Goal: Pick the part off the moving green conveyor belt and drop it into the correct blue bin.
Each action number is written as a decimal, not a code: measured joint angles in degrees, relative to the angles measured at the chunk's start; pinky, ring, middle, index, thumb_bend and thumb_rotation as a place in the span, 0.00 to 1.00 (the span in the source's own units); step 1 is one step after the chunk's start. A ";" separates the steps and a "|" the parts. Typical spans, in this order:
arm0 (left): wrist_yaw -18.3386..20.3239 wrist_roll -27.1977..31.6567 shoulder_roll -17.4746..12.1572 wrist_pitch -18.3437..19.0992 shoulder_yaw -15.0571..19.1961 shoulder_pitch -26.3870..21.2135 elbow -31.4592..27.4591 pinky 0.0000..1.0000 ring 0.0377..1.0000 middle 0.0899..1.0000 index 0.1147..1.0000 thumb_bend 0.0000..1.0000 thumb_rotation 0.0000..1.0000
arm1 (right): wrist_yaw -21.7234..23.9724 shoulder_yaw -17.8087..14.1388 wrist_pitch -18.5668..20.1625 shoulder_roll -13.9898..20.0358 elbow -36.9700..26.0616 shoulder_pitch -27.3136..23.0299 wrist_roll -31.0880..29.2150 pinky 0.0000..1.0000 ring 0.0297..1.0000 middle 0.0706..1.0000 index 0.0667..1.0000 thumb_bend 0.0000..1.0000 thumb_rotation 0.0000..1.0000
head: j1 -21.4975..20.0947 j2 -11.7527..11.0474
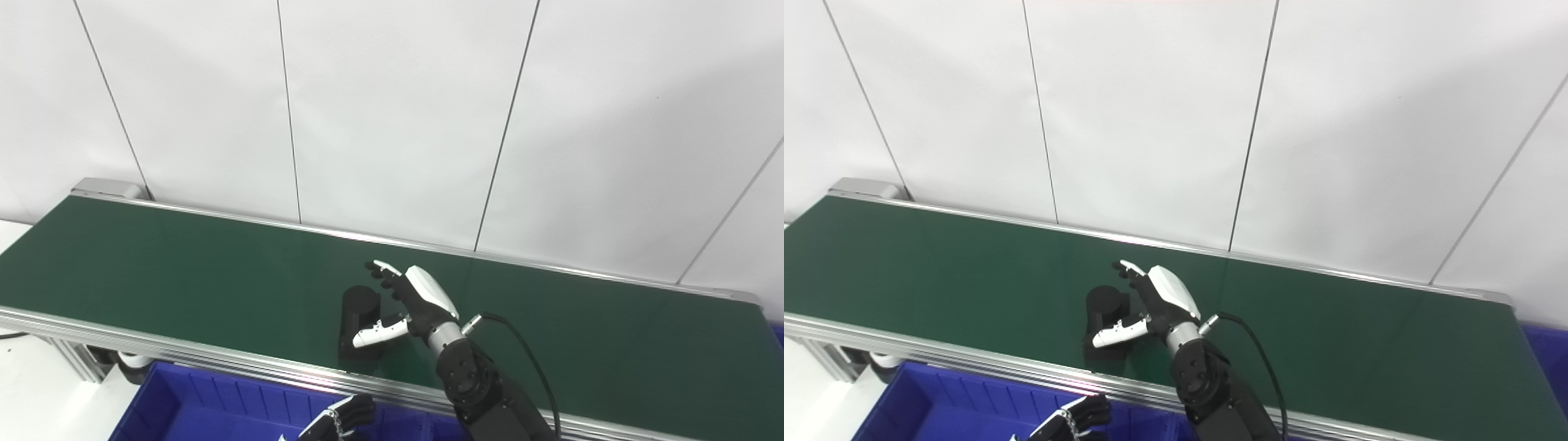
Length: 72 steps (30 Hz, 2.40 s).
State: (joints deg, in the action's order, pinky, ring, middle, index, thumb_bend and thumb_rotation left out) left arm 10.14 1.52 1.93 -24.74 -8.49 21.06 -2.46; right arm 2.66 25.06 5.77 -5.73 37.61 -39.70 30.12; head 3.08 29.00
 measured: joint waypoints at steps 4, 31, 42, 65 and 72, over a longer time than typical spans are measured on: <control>0.65 0.75 1.18 0.00 0.62 0.52 -0.73 0.75 0.79 0.80 0.80 1.00 0.09 | -2.36 0.02 -1.26 -0.26 3.88 -0.96 -0.02 0.80 0.84 0.84 0.87 0.94 0.26 | -0.09 0.61; 4.78 1.17 2.08 -0.01 4.30 1.29 -1.16 0.77 0.80 0.80 0.81 0.97 0.12 | -16.92 2.05 -10.09 -1.64 13.46 -1.05 2.86 0.44 0.52 0.46 0.46 0.52 0.00 | -1.23 2.37; 5.61 1.27 2.67 -0.01 5.67 1.26 -1.17 0.76 0.80 0.80 0.81 0.95 0.15 | -23.34 1.83 -12.26 -1.46 13.95 1.52 3.14 0.33 0.39 0.47 0.53 0.49 0.00 | -1.67 2.37; 11.51 3.50 4.14 -0.01 10.16 0.57 -1.16 0.81 0.81 0.81 0.83 0.94 0.16 | -29.27 -5.25 -11.10 -0.51 -12.05 16.36 2.75 0.33 0.36 0.44 0.53 0.50 0.00 | -6.50 4.39; 13.59 5.06 4.83 -0.04 11.60 0.32 -1.16 0.83 0.82 0.82 0.84 0.93 0.14 | -25.84 -7.76 -7.68 0.15 -25.51 25.13 2.46 0.34 0.36 0.44 0.54 0.50 0.00 | -9.40 6.15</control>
State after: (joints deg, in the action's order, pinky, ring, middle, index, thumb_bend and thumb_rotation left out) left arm 23.73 6.58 6.76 -24.78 3.11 21.38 -3.62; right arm -23.19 17.30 -1.91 -5.58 12.09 -14.56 32.59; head -6.32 35.15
